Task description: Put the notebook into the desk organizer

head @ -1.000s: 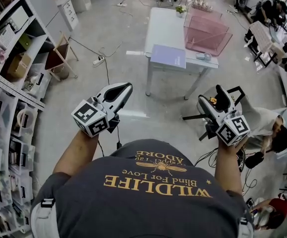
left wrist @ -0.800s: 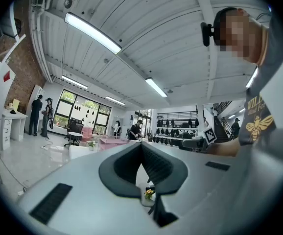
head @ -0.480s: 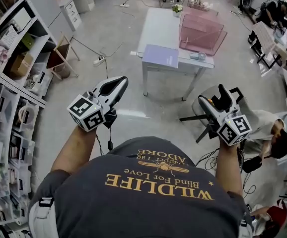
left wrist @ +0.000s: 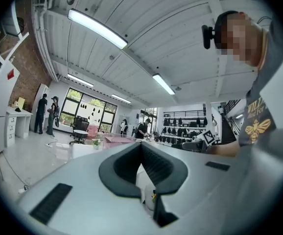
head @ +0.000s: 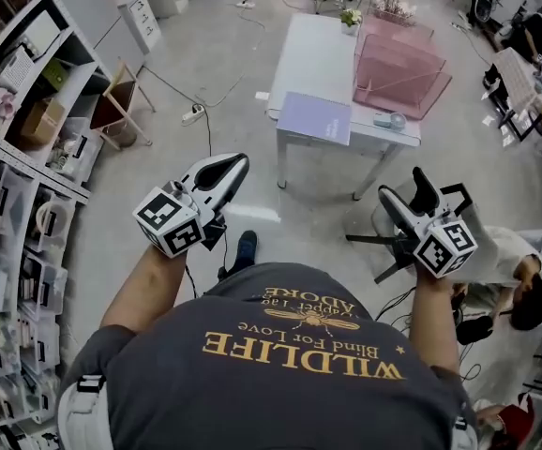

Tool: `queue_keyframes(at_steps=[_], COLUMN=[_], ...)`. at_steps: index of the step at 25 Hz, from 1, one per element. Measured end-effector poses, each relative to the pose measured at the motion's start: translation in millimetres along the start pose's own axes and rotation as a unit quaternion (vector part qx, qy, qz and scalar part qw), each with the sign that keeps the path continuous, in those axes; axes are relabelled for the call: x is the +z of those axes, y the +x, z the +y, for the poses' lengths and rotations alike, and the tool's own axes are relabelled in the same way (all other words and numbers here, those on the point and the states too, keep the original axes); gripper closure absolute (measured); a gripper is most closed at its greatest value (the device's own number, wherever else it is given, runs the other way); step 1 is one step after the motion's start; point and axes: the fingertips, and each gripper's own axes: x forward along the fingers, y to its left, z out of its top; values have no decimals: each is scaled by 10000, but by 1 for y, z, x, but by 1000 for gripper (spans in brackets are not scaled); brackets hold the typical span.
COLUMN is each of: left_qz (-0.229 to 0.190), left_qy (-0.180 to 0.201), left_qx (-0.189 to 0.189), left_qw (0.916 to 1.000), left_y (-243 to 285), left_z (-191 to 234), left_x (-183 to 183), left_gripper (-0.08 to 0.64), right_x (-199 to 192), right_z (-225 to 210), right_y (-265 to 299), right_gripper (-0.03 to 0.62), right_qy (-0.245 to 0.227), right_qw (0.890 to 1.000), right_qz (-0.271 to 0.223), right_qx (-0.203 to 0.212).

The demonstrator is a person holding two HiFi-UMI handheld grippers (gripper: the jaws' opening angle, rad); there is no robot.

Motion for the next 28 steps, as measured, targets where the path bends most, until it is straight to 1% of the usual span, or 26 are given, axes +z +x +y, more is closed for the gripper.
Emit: queue_keyframes(at_steps=[3,7,11,14,18,22,25,28], left_qz=[-33,-19,123,123,113,181,273,353], left_qy=[-45,4,120,80,22,-51,-115,-161], left_qx=[-191,-478,-951,-1157,-1361,-1397,-1315,-1187], left_qw=[9998,9989,9953,9932,9906,9900,9909,9922], left_y=[22,65,110,139,167,193,208,239], left_z=[54,139,207,248,279,301,304,299], left_x=[-2,10,32,42,46,44,34,23], left_gripper=[558,558,558,558,558,558,558,558], right_x=[-3,4,28,47,59,63,56,55], right_z=[-16,-44,-61,-76,-95,-118,-137,-167], right_y=[48,125,191,228,256,277,285,290], right_gripper=[137,137,137,137,137,137,137,138], right_qy=[35,85,141,90,62,110,187,296], right_qw=[9998,9983,9960,9943,9923,9917,9924,9944], right_qz=[86,72,-4,-99,-71,-12,147,206], right_qx=[-172,-565,-882,-1062,-1236,-1283,-1204,-989])
